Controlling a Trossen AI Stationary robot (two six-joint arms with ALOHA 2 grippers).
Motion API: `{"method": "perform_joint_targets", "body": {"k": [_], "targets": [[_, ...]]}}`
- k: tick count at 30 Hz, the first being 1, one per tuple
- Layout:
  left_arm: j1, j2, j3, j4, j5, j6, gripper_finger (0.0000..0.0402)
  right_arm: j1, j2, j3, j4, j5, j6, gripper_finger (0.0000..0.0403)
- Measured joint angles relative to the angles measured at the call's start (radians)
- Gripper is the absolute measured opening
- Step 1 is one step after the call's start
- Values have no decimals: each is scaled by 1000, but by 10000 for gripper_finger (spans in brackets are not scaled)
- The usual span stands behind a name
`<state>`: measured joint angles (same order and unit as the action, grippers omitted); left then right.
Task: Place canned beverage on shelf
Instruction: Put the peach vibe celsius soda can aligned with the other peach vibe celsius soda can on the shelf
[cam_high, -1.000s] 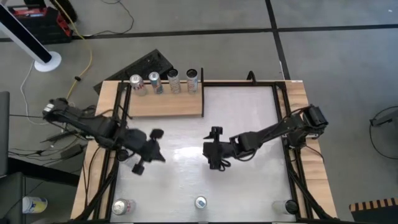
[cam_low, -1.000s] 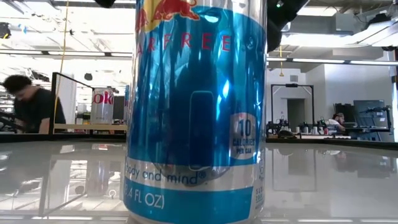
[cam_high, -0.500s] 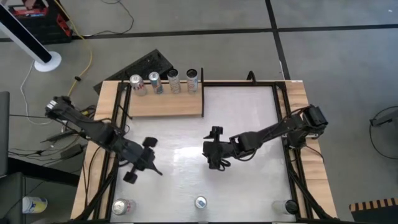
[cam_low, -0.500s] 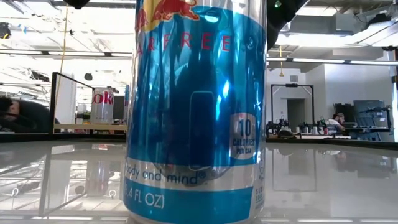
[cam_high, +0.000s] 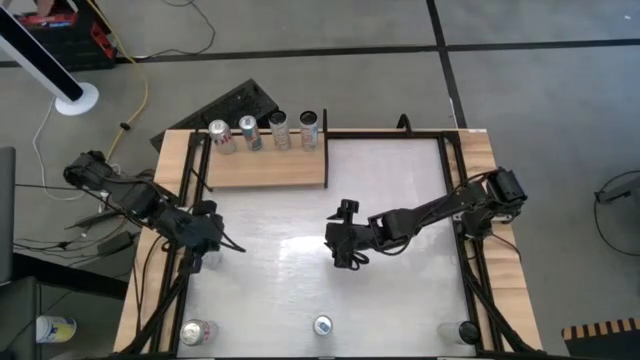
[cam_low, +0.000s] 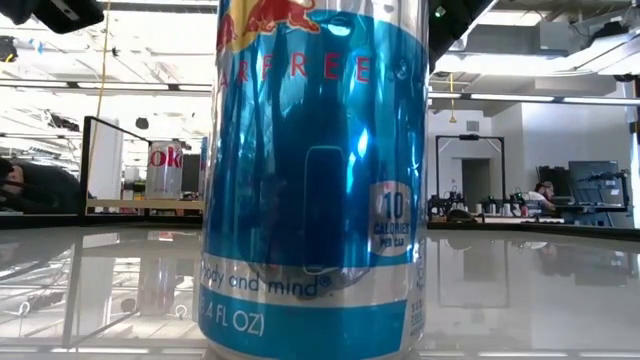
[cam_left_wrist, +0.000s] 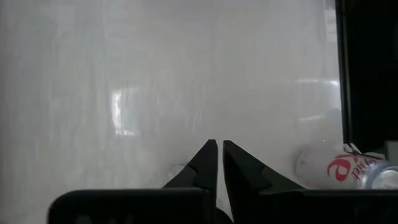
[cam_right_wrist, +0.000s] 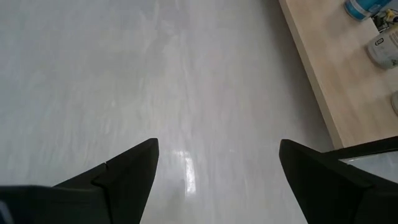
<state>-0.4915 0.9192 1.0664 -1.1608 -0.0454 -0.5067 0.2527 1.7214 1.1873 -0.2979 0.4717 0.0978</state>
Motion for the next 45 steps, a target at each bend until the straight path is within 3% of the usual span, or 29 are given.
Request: {"method": "perform_joint_targets", "body": {"k": [5, 12, 24, 32, 45], "targets": [[0, -30, 0, -34, -9, -16, 57, 0, 0, 0, 0, 0, 4, 359], [0, -28, 0, -157, -10, -164, 143, 2, 0, 0, 0, 0, 7, 359], [0, -18, 0, -159, -28, -170, 263, 0, 0, 0, -1, 0, 7, 359], [0, -18, -60, -168, 22, -248, 290, 0, 0, 0, -2, 0, 7, 359], [0, -18, -89, -166, 78, -250, 293, 0, 0, 0, -5, 0, 0, 359]]}}
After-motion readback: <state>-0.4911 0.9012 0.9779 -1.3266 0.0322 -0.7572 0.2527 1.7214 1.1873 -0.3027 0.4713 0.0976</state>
